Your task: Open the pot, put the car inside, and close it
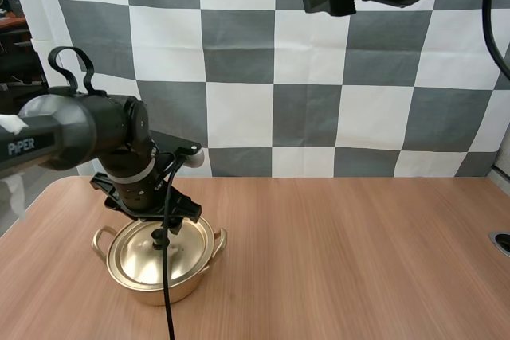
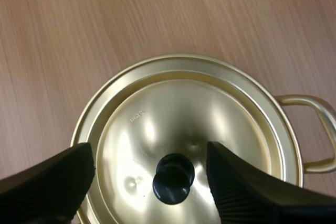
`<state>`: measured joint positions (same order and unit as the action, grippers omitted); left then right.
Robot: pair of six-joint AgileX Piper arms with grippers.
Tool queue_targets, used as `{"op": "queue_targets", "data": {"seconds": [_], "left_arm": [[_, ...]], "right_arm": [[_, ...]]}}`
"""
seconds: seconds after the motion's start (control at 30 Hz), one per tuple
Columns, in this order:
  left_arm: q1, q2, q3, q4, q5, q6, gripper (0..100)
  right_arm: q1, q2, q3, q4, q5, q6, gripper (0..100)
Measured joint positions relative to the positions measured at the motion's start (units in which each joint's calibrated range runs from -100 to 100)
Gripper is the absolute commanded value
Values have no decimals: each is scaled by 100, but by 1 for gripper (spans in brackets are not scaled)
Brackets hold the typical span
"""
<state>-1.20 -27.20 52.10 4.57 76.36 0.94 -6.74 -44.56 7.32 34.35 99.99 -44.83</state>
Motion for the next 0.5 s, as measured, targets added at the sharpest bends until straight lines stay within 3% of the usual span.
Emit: {"op": "queue_targets", "data": {"seconds": [0.17, 0.5], "left_arm": [[0, -11, -449, 37, -31, -33, 100], [0, -11, -2051, 50, 1085, -33, 100]], "right_arm": [[0, 0, 0, 0, 0, 0, 100], [0, 0, 0, -336, 0, 0, 100]]}}
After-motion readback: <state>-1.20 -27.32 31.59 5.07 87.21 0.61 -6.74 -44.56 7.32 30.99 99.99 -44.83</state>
